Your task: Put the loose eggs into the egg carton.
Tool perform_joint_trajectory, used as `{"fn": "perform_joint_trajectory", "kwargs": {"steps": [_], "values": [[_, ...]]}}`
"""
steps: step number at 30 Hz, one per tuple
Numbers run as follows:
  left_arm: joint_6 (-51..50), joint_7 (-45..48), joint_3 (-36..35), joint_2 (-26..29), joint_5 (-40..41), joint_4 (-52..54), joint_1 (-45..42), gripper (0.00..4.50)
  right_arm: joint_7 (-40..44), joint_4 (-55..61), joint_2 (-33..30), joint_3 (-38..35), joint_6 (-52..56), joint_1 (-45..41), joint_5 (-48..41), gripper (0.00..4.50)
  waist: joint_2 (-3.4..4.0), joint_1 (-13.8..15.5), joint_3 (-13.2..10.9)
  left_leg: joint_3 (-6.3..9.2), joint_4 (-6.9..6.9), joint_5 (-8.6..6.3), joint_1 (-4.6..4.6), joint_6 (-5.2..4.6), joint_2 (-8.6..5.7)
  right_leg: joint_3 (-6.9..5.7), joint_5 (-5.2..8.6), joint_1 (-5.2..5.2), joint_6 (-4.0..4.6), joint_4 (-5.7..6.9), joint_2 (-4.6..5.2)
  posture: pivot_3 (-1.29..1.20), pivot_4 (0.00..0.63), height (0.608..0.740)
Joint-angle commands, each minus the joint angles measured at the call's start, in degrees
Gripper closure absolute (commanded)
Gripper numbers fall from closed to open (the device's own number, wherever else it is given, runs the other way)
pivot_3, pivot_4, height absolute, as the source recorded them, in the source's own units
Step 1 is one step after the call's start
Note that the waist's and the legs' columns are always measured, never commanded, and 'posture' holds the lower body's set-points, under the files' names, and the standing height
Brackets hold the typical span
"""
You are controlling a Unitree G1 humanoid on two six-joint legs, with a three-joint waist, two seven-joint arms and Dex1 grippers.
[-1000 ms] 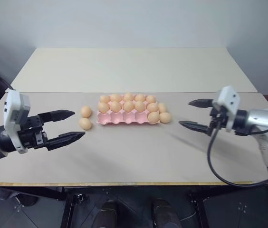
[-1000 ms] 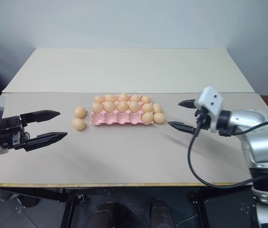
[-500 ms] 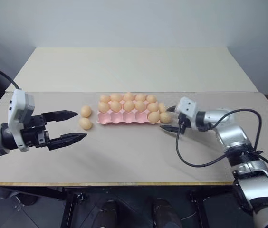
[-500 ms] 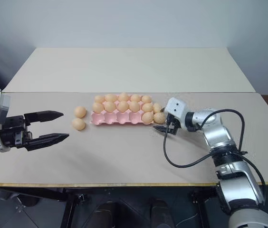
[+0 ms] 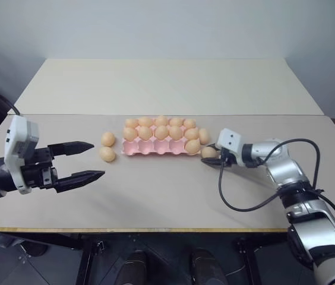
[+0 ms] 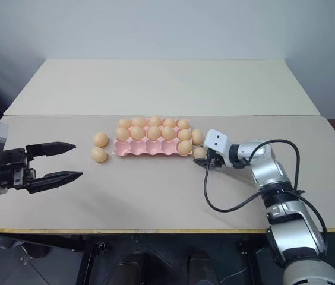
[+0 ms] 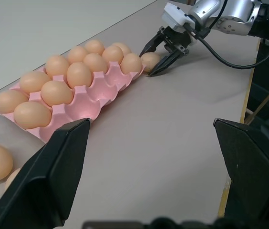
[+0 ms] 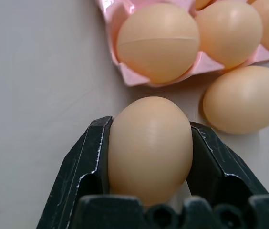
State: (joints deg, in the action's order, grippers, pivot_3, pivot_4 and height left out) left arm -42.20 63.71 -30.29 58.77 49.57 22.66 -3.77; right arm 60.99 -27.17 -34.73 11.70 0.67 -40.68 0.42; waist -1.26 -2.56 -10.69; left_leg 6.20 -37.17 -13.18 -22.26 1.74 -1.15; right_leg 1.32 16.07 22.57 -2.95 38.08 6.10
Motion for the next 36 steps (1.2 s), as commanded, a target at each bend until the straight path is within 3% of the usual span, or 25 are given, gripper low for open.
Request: {"fn": "perform_joint_trajectory", "kwargs": {"steps": [1, 5, 9, 20, 28, 36], "values": [[1.9, 0.6, -1.3, 0.4, -0.3, 1.0, -0.1, 0.00, 1.4, 11.9, -4.0, -4.0, 4.8, 2.2, -3.4, 2.49, 0.01, 0.0, 0.0, 0.00, 0.00, 0.00, 0.00, 0.00, 0.00, 0.00, 0.00, 0.00, 0.00, 0.00, 0.00, 0.00, 0.150, 0.740], [2.8, 0.7, 0.4, 0.4, -0.9, -0.4, -1.5, 0.00, 1.5, 20.5, -4.8, -5.5, 10.4, 1.2, -6.3, 2.49, 0.03, -0.3, 0.0, 0.00, 0.01, 0.00, 0.00, 0.00, 0.01, 0.01, 0.00, 0.01, 0.00, 0.00, 0.00, 0.00, 0.150, 0.740], [3.5, 0.6, 2.0, 0.2, -1.4, -1.6, -2.9, 0.00, -2.0, 23.2, 0.4, -3.4, 15.0, -2.8, -6.3, 2.49, 0.03, -0.9, 0.0, -0.02, 0.08, 0.00, 0.11, 0.00, 0.12, 0.04, -0.03, -0.02, 0.06, 0.02, -0.14, 0.00, 0.150, 0.740], [3.5, 1.2, 2.3, 0.4, -2.0, -1.7, -3.5, 0.00, -9.0, 11.2, 12.3, 4.2, 11.9, -8.5, 1.1, 2.49, 0.03, -0.8, 0.0, -0.01, 0.17, 0.15, -0.23, 0.25, 0.11, 0.10, -0.06, 0.47, 0.10, 0.15, -0.13, 0.00, 0.150, 0.740], [3.4, 1.1, 1.7, 0.3, -2.0, -1.2, -2.6, 0.00, -13.3, 10.9, 15.0, 2.7, 12.1, -9.8, 1.2, 0.03, 0.03, -1.0, 0.0, -0.03, 0.20, 0.16, -0.25, 0.26, 0.10, 0.17, -0.06, 0.55, 0.10, 0.19, -0.14, 0.00, 0.150, 0.740], [4.2, 1.9, 2.0, 0.7, -3.0, -3.0, -2.7, 0.00, -10.8, 28.7, 9.9, -3.5, 20.6, -5.3, -5.9, 0.03, 0.03, -0.7, 0.0, -0.03, 0.20, 0.16, -0.28, 0.26, 0.10, 0.18, -0.06, 0.58, 0.10, 0.19, -0.14, 0.00, 0.150, 0.740]]}}
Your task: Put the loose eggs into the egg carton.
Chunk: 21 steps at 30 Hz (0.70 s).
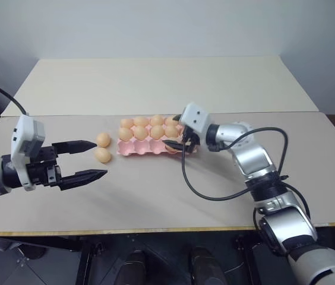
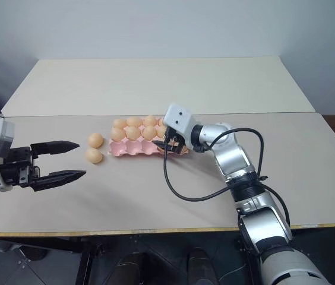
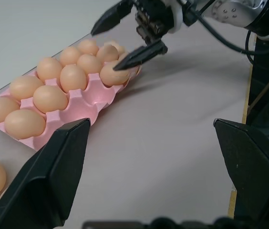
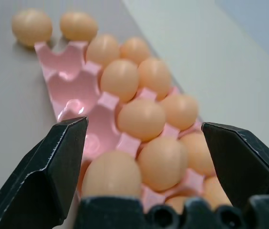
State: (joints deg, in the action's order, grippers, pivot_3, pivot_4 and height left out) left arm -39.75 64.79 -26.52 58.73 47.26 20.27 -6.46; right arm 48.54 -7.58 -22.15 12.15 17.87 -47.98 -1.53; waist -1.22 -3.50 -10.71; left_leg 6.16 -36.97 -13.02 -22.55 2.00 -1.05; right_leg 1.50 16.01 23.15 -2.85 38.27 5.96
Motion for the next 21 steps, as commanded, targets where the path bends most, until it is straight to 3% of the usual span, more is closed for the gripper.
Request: {"fn": "perform_joint_trajectory", "kwargs": {"steps": [1, 7, 11, 21], "values": [[1.4, 0.8, -1.9, 0.9, -0.8, -1.2, 0.1, 0.00, 2.5, 12.2, -4.2, -5.0, 4.4, 3.7, -5.4, 0.03, 0.00, 0.4, 0.0, 0.00, 0.00, 0.00, -0.01, 0.00, 0.00, 0.00, 0.00, -0.01, 0.00, -0.01, 0.00, 0.00, 0.150, 0.740], [2.5, 3.4, -3.0, 3.0, -3.4, -6.5, 0.6, 0.00, 9.1, 27.0, -19.5, -18.3, 8.9, 20.0, -14.3, 0.03, -0.01, 1.4, 0.0, -0.02, -0.01, 0.00, -0.02, -0.01, -0.01, -0.03, 0.00, -0.06, -0.01, -0.08, 0.01, 0.00, 0.150, 0.740], [2.0, 4.3, -3.9, 2.9, -3.2, -7.0, 1.6, 0.00, 9.7, 30.1, -24.6, -26.3, 10.9, 28.5, -18.4, 0.03, -0.02, 0.8, 0.0, -0.05, 0.00, 0.00, 0.05, -0.01, 0.02, 0.00, 0.00, -0.09, 0.00, -0.04, -0.01, 0.00, 0.150, 0.740], [1.2, 2.9, -3.7, 2.2, -2.5, -5.9, 0.7, 0.00, 5.9, 31.4, -26.0, -27.7, 11.6, 32.9, -21.0, 0.03, -0.03, 0.9, 0.0, -0.18, 0.06, -0.01, 0.15, -0.02, 0.06, 0.17, -0.01, -0.12, 0.01, -0.03, -0.08, 0.00, 0.150, 0.740]]}}
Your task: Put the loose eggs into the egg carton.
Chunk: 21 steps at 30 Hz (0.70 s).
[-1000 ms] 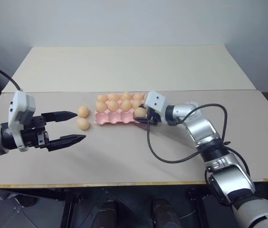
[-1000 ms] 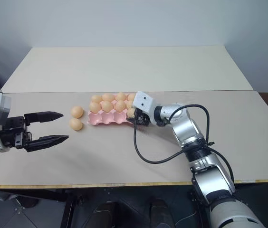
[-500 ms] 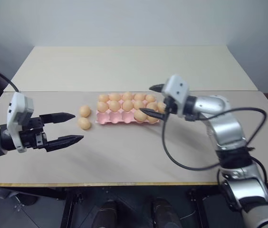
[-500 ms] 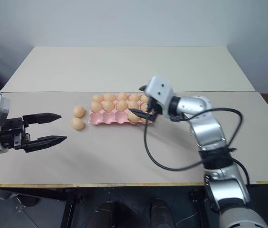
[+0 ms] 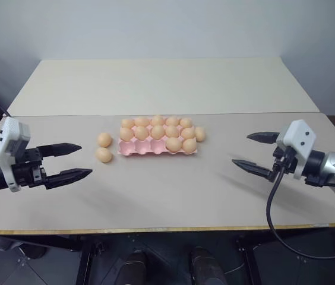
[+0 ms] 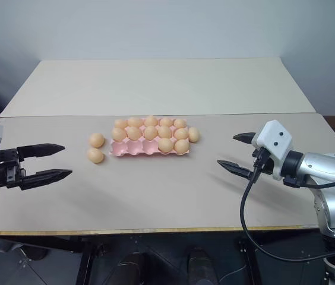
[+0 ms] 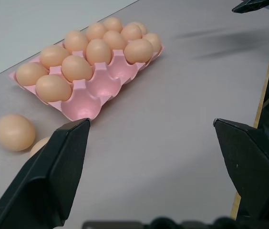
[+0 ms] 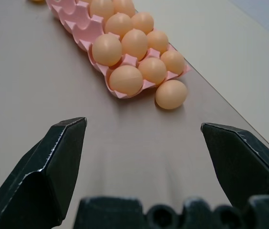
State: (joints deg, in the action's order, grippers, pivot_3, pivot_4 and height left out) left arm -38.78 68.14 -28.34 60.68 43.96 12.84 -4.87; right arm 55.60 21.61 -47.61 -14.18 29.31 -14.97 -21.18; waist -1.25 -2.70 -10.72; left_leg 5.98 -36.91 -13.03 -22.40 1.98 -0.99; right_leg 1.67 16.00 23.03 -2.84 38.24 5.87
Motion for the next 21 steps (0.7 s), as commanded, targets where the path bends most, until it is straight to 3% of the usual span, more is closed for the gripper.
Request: {"fn": "perform_joint_trajectory", "kwargs": {"steps": [1, 7, 11, 15, 21], "values": [[0.2, -0.6, -1.9, 0.2, 0.9, 1.6, -0.9, 0.00, -1.3, 2.1, -0.7, -1.3, 0.2, -0.1, -1.5, 0.03, 0.00, 0.1, 0.0, 0.00, 0.00, 0.00, -0.01, 0.00, 0.00, 0.00, 0.00, 0.00, 0.00, -0.02, 0.00, 0.00, 0.150, 0.740], [0.1, -0.9, -1.4, 0.3, 1.4, 1.8, -1.7, 0.00, -1.0, -0.7, -1.3, 1.1, -1.6, -2.7, -0.5, 0.03, 0.00, 0.1, 0.0, -0.01, 0.00, 0.00, -0.01, 0.00, 0.00, 0.00, 0.00, 0.00, 0.00, -0.02, 0.01, 0.00, 0.150, 0.740], [0.1, -1.3, -0.4, 0.0, 1.9, 2.0, -3.4, 0.00, -0.5, -8.0, 0.4, 8.4, -5.8, -9.5, 3.6, 0.03, 0.00, -0.1, 0.0, -0.03, 0.00, 0.00, 0.04, 0.00, 0.00, 0.01, -0.01, -0.01, 0.00, 0.00, 0.00, 0.00, 0.150, 0.740], [0.1, -1.6, 0.8, -0.6, 2.1, 2.8, -4.3, 0.00, -4.9, -26.0, 5.9, 19.6, -14.0, -21.4, 15.6, 0.03, -0.03, -0.6, 0.0, -0.05, 0.00, 0.00, 0.04, 0.01, 0.01, 0.04, -0.02, 0.01, 0.01, 0.00, -0.03, 0.00, 0.150, 0.740], [-0.7, -2.3, -0.8, -0.9, 2.9, 4.7, -3.4, 0.00, -9.2, -50.1, 12.9, 28.7, -28.1, -32.9, 27.1, 0.03, -0.03, -1.1, 0.0, -0.05, -0.01, 0.03, -0.15, 0.04, 0.02, 0.06, -0.02, 0.21, 0.02, -0.01, -0.05, 0.00, 0.150, 0.740]]}}
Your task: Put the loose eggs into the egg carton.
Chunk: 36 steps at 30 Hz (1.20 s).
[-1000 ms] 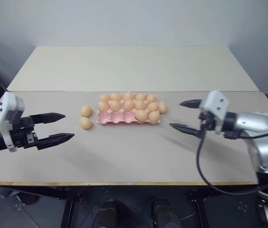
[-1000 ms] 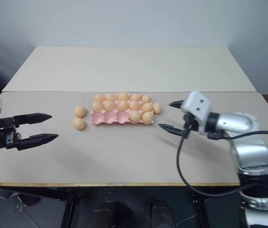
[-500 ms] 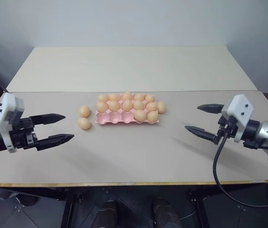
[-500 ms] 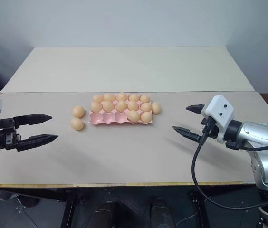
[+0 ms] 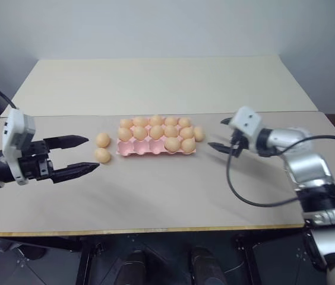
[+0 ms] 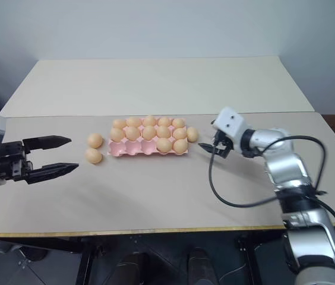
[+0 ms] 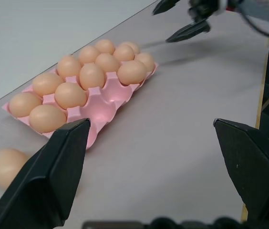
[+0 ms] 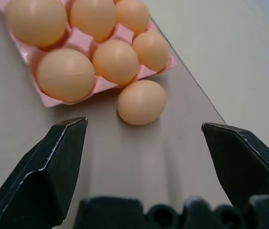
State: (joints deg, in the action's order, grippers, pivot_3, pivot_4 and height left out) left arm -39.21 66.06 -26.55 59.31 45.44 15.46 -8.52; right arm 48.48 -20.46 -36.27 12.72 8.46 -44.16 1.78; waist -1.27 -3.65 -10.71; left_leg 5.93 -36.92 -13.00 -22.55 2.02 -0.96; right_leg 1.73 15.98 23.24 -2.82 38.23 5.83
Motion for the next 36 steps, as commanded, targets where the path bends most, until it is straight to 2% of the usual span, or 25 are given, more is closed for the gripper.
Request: {"fn": "perform_joint_trajectory", "kwargs": {"steps": [1, 9, 19, 22, 26, 28, 34, 36], "values": [[-0.3, -0.3, -2.8, 0.4, 1.4, 2.3, 0.5, 0.00, -2.4, -10.8, 2.5, 2.1, -8.8, -4.7, 4.8, 0.03, -0.01, -0.2, 0.0, 0.00, -0.01, 0.01, -0.01, 0.01, 0.00, 0.01, 0.00, 0.00, 0.00, -0.04, 0.01, 0.00, 0.150, 0.740], [-0.2, -0.7, -4.0, -0.1, 1.2, 3.4, 1.6, 0.00, -9.3, -27.6, 10.0, 2.3, -15.3, -11.6, 9.0, 0.03, -0.01, -0.4, 0.0, 0.00, -0.02, 0.03, 0.08, 0.06, -0.02, 0.05, -0.01, -0.03, 0.01, 0.11, 0.01, 0.00, 0.150, 0.740], [0.2, 0.0, -3.9, 0.5, 0.7, 3.2, 1.3, 0.00, -16.2, -37.6, 14.8, 1.1, -18.6, -14.9, 10.1, 0.03, -0.01, -0.5, 0.0, -0.02, -0.01, 0.03, 0.22, 0.06, -0.01, 0.19, -0.01, -0.06, 0.01, 0.20, -0.05, 0.00, 0.150, 0.740], [0.1, -0.1, -3.7, 0.5, 0.6, 2.9, 0.8, 0.00, -17.1, -38.8, 15.4, -0.1, -19.1, -15.2, 9.1, 0.62, -0.01, -0.5, 0.0, -0.03, -0.01, 0.03, 0.26, 0.06, 0.00, 0.22, -0.01, -0.08, 0.01, 0.23, -0.07, 0.00, 0.150, 0.740], [-0.1, 0.4, -3.9, 0.8, 0.5, 2.9, 1.2, 0.00, -16.8, -38.5, 15.3, -0.1, -19.7, -14.4, 9.2, 1.96, -0.01, -0.5, 0.0, -0.04, -0.01, 0.03, 0.24, 0.06, 0.00, 0.25, -0.01, -0.06, 0.01, 0.22, -0.07, 0.00, 0.150, 0.740], [-0.2, 0.5, -3.9, 0.9, 0.5, 2.9, 1.1, 0.00, -16.9, -38.1, 15.1, -0.2, -19.7, -14.0, 9.4, 2.36, -0.01, -0.5, 0.0, -0.04, -0.01, 0.03, 0.23, 0.06, 0.00, 0.24, -0.01, -0.06, 0.01, 0.21, -0.07, 0.00, 0.150, 0.740], [0.5, 0.4, -2.3, 0.6, -0.1, 2.1, 0.2, 0.00, -17.7, -33.6, 12.8, -1.0, -17.5, -12.1, 9.9, 2.45, -0.01, -0.5, 0.0, -0.04, -0.01, 0.03, 0.23, 0.06, 0.00, 0.25, -0.01, -0.06, 0.01, 0.22, -0.07, 0.00, 0.150, 0.740], [0.7, -0.1, -1.9, 0.1, -0.1, 1.8, -0.4, 0.00, -18.0, -28.6, 10.9, -1.9, -15.6, -10.5, 9.8, 2.45, -0.01, -0.4, 0.0, -0.05, -0.01, 0.03, 0.22, 0.06, -0.01, 0.24, -0.01, -0.06, 0.01, 0.21, -0.07, 0.00, 0.150, 0.740]]}}
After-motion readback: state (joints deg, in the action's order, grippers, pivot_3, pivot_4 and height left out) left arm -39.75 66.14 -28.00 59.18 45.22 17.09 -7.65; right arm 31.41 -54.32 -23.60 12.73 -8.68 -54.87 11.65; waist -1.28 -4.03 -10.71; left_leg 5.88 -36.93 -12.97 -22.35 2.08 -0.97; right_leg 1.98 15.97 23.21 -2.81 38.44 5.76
